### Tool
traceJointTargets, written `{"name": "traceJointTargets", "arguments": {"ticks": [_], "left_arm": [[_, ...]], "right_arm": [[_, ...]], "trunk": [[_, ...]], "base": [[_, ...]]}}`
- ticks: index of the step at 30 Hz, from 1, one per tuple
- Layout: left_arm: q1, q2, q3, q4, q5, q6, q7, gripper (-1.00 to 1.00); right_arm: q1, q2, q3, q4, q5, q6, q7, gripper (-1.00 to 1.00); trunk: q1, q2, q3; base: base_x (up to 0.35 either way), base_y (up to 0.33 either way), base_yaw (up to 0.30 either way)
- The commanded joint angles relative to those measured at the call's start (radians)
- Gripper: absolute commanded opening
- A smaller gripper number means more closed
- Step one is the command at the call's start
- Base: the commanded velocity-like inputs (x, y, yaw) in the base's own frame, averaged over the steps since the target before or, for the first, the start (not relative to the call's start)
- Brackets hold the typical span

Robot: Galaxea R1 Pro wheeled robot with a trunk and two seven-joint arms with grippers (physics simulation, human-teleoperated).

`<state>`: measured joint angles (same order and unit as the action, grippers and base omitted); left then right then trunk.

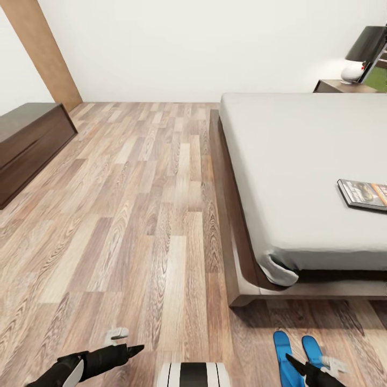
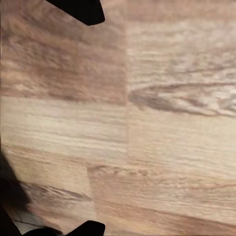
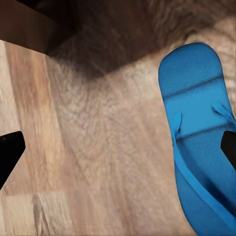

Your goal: In the bedroom, move the book from the bed onto either nightstand, and place the two sandals side by side next to the bed.

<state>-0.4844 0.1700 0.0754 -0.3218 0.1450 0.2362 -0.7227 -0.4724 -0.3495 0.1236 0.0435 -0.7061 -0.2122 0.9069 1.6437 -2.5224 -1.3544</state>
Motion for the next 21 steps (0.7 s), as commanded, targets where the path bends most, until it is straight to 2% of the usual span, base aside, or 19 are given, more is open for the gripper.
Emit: {"name": "traceJointTargets", "arguments": {"ticks": [1, 2, 5, 8, 13, 17, 21], "left_arm": [[0.0, -0.012, 0.004, 0.005, 0.005, 0.008, 0.061, 1.0], [0.0, -0.025, 0.004, 0.008, 0.006, 0.006, 0.124, 1.0], [0.0, -0.055, 0.005, 0.014, 0.006, -0.013, 0.232, 1.0], [0.0, -0.076, 0.005, 0.036, 0.007, -0.074, 0.28, 1.0], [0.0, -0.087, 0.006, 0.075, 0.01, -0.172, 0.373, 1.0], [0.0, -0.089, 0.005, 0.083, 0.011, -0.194, 0.411, 1.0], [0.0, -0.09, 0.005, 0.085, 0.011, -0.201, 0.422, 1.0]], "right_arm": [[-0.002, 0.011, 0.009, 0.004, -0.006, -0.007, -0.026, 1.0], [-0.002, 0.019, 0.009, 0.004, -0.003, -0.008, -0.052, 1.0], [-0.002, 0.039, 0.01, 0.003, 0.01, -0.008, -0.105, 1.0], [-0.002, 0.049, 0.01, 0.002, 0.024, -0.008, -0.152, 1.0], [-0.002, 0.057, 0.009, 0.001, 0.035, -0.009, -0.179, 1.0], [-0.002, 0.057, 0.009, 0.001, 0.037, -0.009, -0.183, 1.0], [-0.002, 0.058, 0.008, 0.001, 0.037, -0.009, -0.184, 1.0]], "trunk": [[-0.001, 0.0, 0.003], [-0.001, 0.0, 0.007], [-0.002, 0.001, 0.019], [-0.004, 0.002, 0.03], [-0.006, 0.003, 0.05], [-0.008, 0.004, 0.065], [-0.01, 0.005, 0.081]], "base": [[0.0, 0.0, 0.0], [0.0, 0.0, 0.0], [0.0, 0.0, 0.0], [0.0, 0.0, 0.0], [0.0, 0.0, 0.0], [0.0, 0.0, 0.007], [0.0, 0.0, 0.051]]}}
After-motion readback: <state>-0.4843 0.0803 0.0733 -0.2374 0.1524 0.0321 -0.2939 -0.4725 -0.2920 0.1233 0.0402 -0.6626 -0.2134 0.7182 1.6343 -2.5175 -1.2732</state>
